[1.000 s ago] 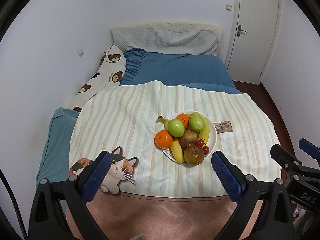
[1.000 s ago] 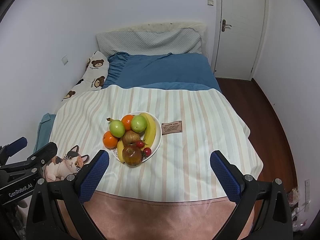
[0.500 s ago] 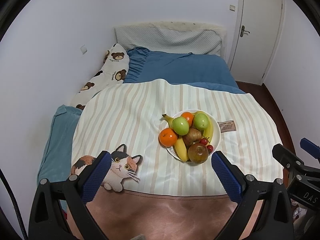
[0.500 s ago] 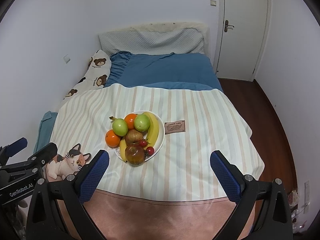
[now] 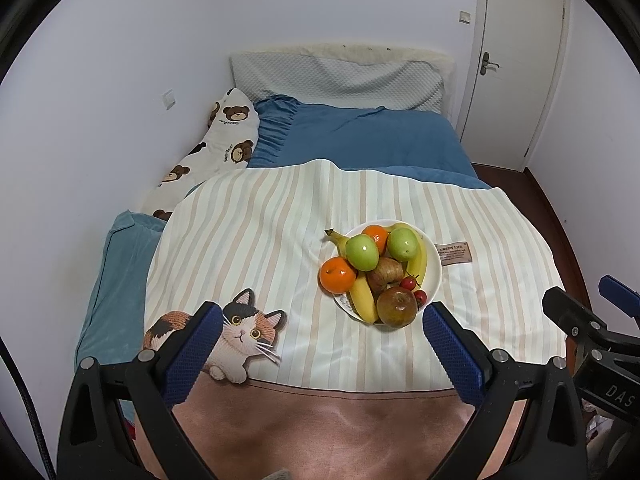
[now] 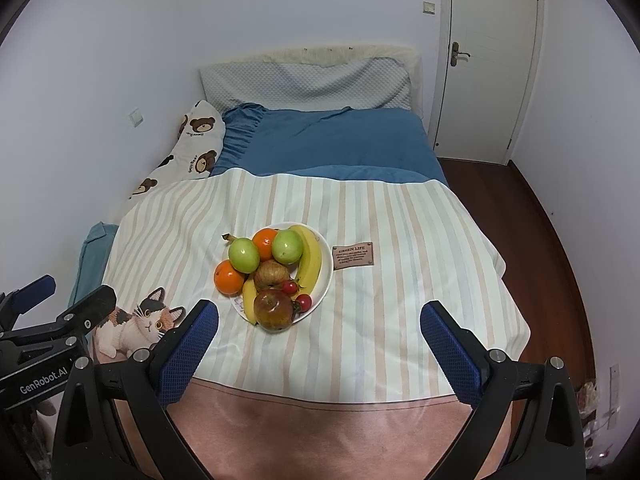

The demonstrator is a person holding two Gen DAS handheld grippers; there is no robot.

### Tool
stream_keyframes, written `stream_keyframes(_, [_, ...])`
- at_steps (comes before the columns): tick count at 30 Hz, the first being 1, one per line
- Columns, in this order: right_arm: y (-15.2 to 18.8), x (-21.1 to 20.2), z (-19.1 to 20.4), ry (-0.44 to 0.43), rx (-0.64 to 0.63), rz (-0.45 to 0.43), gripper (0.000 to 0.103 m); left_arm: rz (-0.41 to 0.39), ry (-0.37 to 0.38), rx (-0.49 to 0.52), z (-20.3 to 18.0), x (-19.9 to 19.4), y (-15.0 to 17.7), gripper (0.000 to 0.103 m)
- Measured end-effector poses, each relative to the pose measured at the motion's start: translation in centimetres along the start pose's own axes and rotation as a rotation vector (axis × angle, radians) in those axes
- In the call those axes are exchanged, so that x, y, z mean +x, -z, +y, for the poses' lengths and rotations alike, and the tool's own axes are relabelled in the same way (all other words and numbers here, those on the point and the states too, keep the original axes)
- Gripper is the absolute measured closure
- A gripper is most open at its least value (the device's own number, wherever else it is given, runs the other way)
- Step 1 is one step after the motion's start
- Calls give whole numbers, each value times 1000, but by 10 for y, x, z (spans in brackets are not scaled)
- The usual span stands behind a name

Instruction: Organize fruits

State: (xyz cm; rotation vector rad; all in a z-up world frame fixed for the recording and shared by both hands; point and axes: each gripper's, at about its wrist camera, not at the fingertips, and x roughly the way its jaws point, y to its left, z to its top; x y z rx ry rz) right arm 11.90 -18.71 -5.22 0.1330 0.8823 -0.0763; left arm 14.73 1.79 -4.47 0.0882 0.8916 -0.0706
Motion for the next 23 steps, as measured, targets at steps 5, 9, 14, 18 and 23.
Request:
stream_keyframes(5, [0,-1,1,-1,2,0,0,0,-1,2,-1,-1,0,1])
stream_keyframes(9, [0,-1,1,-2,1,0,0,1,-1,-2,0,-2,0,1])
stream_keyframes(14, [-1,-2,2,-3,2,-1,0,5,1,4,-1,-2,0,1])
stream_keyframes(18, [-1,-3,5,-5,2,-1,0,7,5,3,-1,-2,1,1])
stream_keyframes(23, [0,-4,9,-6,3,0,0,-33,2,3,-1,-8,6,1])
